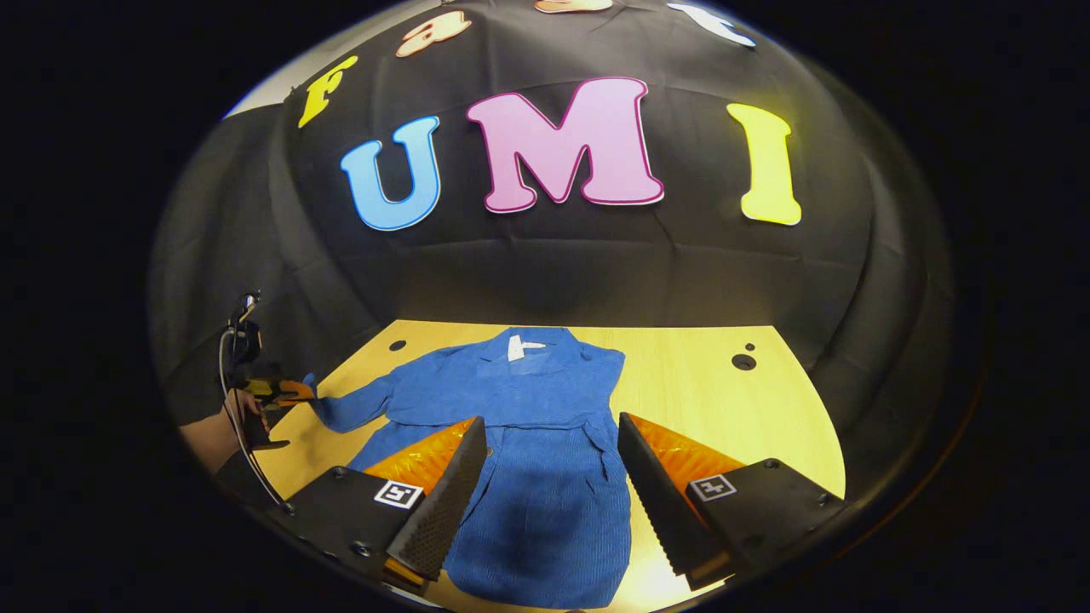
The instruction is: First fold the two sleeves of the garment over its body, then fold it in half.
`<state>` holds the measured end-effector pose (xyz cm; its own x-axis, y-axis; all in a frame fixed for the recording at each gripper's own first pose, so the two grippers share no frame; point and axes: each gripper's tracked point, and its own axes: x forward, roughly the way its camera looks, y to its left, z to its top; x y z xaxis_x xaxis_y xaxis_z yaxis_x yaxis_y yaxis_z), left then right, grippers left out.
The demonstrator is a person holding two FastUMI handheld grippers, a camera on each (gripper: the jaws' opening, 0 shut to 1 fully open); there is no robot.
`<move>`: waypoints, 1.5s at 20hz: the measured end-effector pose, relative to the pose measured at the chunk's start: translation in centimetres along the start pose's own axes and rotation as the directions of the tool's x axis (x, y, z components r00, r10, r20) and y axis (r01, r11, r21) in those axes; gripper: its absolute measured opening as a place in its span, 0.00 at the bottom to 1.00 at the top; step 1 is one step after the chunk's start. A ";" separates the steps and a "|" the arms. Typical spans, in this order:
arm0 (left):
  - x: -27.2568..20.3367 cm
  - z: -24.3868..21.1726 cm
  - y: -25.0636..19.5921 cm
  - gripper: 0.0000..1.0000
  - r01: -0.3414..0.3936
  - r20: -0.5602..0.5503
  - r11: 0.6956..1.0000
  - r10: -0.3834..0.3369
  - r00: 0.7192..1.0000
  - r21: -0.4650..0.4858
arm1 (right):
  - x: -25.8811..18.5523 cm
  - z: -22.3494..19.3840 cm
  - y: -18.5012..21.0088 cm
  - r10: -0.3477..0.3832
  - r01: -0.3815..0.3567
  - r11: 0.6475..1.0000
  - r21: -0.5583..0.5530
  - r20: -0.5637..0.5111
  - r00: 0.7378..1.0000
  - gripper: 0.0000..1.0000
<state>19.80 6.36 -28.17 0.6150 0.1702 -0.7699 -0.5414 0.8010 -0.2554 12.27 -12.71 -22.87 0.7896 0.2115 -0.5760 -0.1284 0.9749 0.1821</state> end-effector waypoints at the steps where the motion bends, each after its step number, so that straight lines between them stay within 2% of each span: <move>1: 0.0 0.2 -2.0 0.00 0.023 0.006 0.999 -0.023 1.000 0.024 | 0.0 0.1 -0.3 -0.002 0.002 1.000 0.001 0.001 1.000 0.98; 6: -1.0 0.3 -13.6 0.00 0.175 0.014 0.972 -0.179 0.984 0.160 | -0.7 -0.2 -2.9 -0.035 0.035 0.999 0.006 0.003 0.999 0.98; 9: -1.9 -0.7 -21.5 0.00 0.279 -0.003 0.933 -0.286 0.958 0.229 | -1.5 -0.5 -5.3 -0.082 0.082 0.996 0.035 0.004 0.997 0.98; 12: -2.6 -2.9 -29.7 0.00 0.388 -0.043 0.881 -0.391 0.919 0.270 | -2.3 -1.4 -7.9 -0.131 0.131 0.989 0.072 -0.010 0.991 0.98; 15: -3.1 -7.3 -36.3 0.00 0.468 -0.123 0.831 -0.452 0.883 0.300 | -3.4 -2.5 -10.0 -0.175 0.177 0.981 0.082 -0.032 0.984 0.98; 20: -2.7 -14.3 -43.1 0.00 0.563 -0.263 0.763 -0.499 0.826 0.319 | -5.0 -3.9 -12.2 -0.232 0.237 0.966 0.103 -0.058 0.971 0.98; 21: -2.6 -15.3 -43.9 0.06 0.569 -0.279 0.758 -0.499 0.821 0.319 | -5.3 -4.3 -12.5 -0.240 0.246 0.963 0.111 -0.064 0.969 0.98; 22: -2.6 -15.8 -44.8 0.20 0.588 -0.288 0.747 -0.515 0.807 0.311 | -5.6 -4.6 -12.7 -0.246 0.253 0.960 0.118 -0.067 0.967 0.98; 25: -2.7 -15.9 -45.0 0.84 0.581 -0.268 0.749 -0.517 0.813 0.319 | -5.9 -5.8 -12.8 -0.261 0.271 0.954 0.128 -0.086 0.961 0.98; 27: -3.2 -15.2 -44.2 0.85 0.565 -0.239 0.746 -0.512 0.825 0.352 | -6.0 -6.6 -12.4 -0.261 0.272 0.953 0.130 -0.097 0.960 0.98; 30: -4.4 -13.3 -40.3 0.85 0.513 -0.167 0.746 -0.492 0.854 0.425 | -5.2 -8.3 -11.5 -0.262 0.276 0.952 0.128 -0.120 0.958 0.98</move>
<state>31.25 -34.34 -22.26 0.6961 -0.3447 -0.6298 0.1554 0.9287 -0.3366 4.66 -24.43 -28.62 0.7181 -0.0443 -0.6945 0.1728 0.9781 0.1163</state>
